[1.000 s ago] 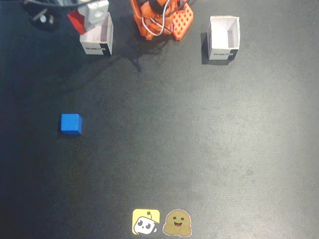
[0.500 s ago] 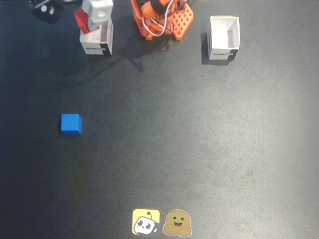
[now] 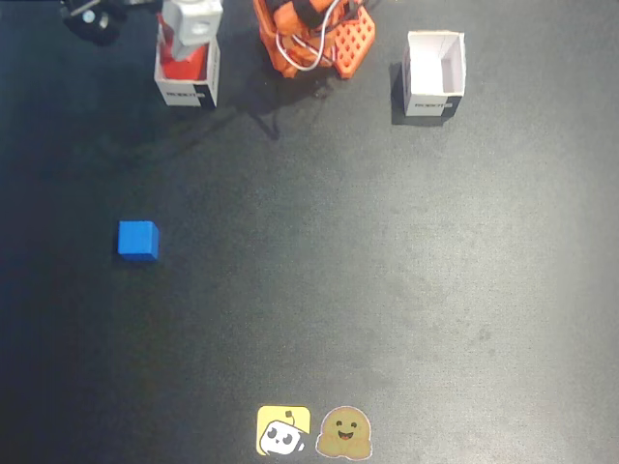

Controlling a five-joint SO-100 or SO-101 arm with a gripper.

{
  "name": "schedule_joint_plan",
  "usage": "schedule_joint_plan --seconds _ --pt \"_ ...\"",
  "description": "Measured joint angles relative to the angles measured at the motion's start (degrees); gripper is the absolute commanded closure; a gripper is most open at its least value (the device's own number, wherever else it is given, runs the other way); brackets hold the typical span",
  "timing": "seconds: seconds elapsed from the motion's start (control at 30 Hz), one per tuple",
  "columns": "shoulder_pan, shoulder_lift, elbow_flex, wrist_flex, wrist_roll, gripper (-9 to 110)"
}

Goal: Put the red cube in the right box and the blue cube in the left box.

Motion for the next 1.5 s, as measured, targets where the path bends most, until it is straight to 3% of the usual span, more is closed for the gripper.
schedule_joint_plan --seconds 0.17,0.5,1.03,1.3,1.5 --pt "0.00 0.26 0.88 -2.37 -2.46 101" --pt "-7.12 0.18 7.47 -15.73 -9.32 101" --pt "-37.27 23.82 18.02 -14.41 -8.70 101" --pt "-41.84 22.50 17.93 -14.33 -9.32 101" --pt "-39.99 7.73 10.63 -18.98 -14.41 101"
